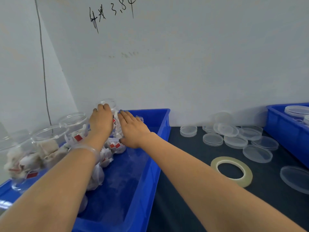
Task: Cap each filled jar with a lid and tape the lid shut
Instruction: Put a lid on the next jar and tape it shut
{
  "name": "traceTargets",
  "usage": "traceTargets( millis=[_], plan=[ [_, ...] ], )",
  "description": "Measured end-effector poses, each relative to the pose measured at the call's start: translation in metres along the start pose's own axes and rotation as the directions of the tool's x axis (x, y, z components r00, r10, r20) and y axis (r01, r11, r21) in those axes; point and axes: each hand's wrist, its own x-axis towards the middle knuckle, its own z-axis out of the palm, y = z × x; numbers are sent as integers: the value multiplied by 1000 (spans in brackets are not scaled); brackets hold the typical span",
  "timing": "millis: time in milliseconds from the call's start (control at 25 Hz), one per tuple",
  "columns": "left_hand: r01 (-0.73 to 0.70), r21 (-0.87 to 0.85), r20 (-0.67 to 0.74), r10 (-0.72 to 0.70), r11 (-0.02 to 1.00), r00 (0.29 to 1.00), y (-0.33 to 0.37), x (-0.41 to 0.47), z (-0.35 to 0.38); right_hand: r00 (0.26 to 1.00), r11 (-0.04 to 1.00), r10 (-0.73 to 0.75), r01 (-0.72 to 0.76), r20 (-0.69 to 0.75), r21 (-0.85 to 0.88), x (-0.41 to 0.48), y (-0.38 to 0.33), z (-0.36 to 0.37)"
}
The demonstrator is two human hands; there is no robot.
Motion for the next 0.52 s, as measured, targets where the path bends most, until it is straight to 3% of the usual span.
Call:
traceTargets(
  millis=[160, 280, 400, 520],
  plan=[
    [45, 4, -10, -45, 999, 999, 2, -18, -10, 1000, 996, 22, -21, -12, 88, 5, -9, 5],
    [-66, -56, -85, 61, 996, 995, 5, -30, -21, 999, 988, 20, -12, -50, 157, 1, -15, 8],
    [-143, -252, -162, 104, 957, 981, 15, -44, -39, 975, 963, 45, 16, -219, 269, -13, -15, 8],
    [-188, -348, -145, 146, 918, 979, 41, -60, -66, 881, 946, 95, 66, -464, 318, -39, -2, 8]
  ],
)
